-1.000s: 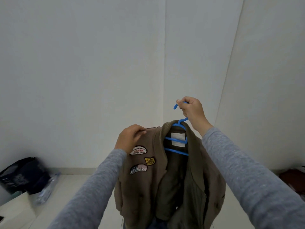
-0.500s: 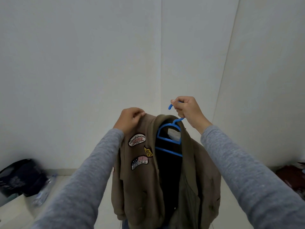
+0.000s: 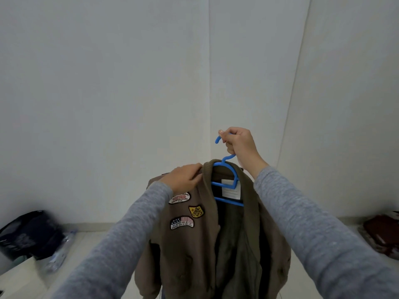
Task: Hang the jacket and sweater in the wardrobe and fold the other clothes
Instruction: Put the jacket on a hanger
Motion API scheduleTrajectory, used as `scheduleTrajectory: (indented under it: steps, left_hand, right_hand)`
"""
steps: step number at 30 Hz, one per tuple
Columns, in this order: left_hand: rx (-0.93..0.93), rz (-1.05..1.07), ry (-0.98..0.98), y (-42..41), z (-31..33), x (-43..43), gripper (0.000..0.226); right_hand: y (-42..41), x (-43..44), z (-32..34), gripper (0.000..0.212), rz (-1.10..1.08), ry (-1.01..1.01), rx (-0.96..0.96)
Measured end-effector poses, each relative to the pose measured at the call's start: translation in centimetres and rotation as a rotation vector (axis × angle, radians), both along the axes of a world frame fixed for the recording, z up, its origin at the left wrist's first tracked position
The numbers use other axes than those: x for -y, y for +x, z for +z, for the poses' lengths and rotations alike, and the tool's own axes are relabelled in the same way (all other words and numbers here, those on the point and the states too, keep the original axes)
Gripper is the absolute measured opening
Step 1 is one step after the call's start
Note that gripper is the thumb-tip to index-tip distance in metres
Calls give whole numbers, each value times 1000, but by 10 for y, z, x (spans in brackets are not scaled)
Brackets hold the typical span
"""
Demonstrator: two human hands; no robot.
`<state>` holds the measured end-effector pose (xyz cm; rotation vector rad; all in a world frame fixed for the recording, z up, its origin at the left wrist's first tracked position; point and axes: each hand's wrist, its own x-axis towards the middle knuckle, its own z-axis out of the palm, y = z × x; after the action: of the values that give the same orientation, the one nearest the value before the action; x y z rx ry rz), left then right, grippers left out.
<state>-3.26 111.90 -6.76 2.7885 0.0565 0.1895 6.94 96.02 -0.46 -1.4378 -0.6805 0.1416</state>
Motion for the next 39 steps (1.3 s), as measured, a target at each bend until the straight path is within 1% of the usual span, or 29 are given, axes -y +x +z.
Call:
scheduleTrajectory:
  steps: [2,4,8,11,14,16,18,20,22,24,25,27,28,31,34,36,39]
  left_hand:
    - [77,-14,26,3,-2,5,20]
    - [194,-10,71,4,-3,10,19]
    - [407,131,127,11,-6,17,11]
    - [500,267,76,14,-1,20,6]
    - [557,385,36,15,6,15,2]
    - [597,443,18,13,12,8,3]
    - [649,485,-1,10,18,2,6]
    - [704,526,-28,5,25,-5,7]
    - [749,560,-64,1,31,-11,7]
    - [783,585,-112,-3,35,-16,6]
    - [798,592,-138,-5,37,-18,7]
    - [818,591,-176,-10,38,-20,8]
    - [822,587,-184,-12,37,-21,9]
    - [822,583,-186,-21,30,-31,10]
    - [773,580,-182,-32,20,-44,10]
    - [762,540,-170,-37,16,-46,16]
    - [770,516,-213,-39,19,-41,23]
  right_hand:
    - [0,1,-1,29,4,5,15]
    - [1,4,0,27,-3,1,55]
    - [8,17,3,20,-6,-14,177]
    - [20,31,-10,10,-106,-139,265]
    - [34,47,-40,5,-257,-236,269]
    - [43,57,-63,8,-337,-295,216]
    - [49,65,-82,14,-381,-386,118]
    - [49,70,-96,32,-385,-508,52]
    - [46,69,-101,49,-379,-610,51]
    - [44,62,-100,51,-382,-659,72]
    - [42,57,-98,45,-390,-653,84]
    - [37,49,-93,21,-420,-611,118]
    - [35,45,-92,13,-431,-594,142]
    - [29,44,-83,19,-488,-542,205]
    - [33,45,-65,24,-553,-446,264]
    - [37,44,-49,31,-595,-394,335]
    - [42,43,-26,38,-614,-283,329]
